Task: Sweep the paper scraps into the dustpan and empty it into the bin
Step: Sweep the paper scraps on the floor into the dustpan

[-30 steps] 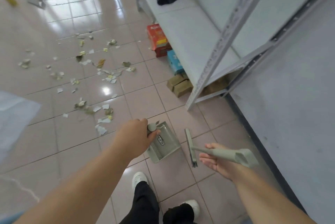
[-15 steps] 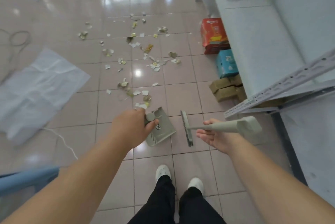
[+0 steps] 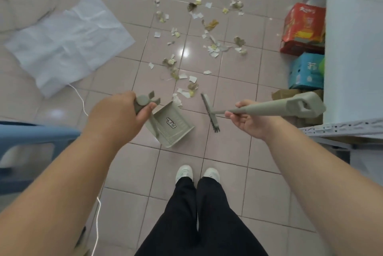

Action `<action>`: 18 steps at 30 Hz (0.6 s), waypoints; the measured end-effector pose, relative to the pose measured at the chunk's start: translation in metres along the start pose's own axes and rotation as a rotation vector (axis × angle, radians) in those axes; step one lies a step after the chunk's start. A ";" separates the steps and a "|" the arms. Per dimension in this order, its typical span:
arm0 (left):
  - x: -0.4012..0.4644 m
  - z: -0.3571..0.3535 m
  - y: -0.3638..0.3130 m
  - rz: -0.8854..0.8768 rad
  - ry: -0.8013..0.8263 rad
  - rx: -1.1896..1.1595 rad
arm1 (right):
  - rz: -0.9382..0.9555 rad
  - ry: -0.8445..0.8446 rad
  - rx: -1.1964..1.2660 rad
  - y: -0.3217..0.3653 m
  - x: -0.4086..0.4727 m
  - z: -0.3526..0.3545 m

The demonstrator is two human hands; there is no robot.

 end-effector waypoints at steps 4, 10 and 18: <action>-0.001 -0.012 0.017 0.084 0.010 -0.012 | 0.027 0.033 -0.044 0.004 0.024 -0.017; -0.007 -0.030 0.034 0.149 0.013 -0.022 | 0.033 0.050 -0.073 -0.002 0.058 -0.040; 0.000 -0.039 0.049 0.177 -0.091 0.009 | -0.005 0.024 -0.240 -0.032 0.097 -0.055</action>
Point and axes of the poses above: each hand's wrist, its own x-axis towards the middle knuckle, its own z-axis out of the back of the hand, y = z × x, the point moved 3 cm from there along x, towards the middle knuckle, and after that the axes turned 14 degrees about x, right-handed, at the moved point
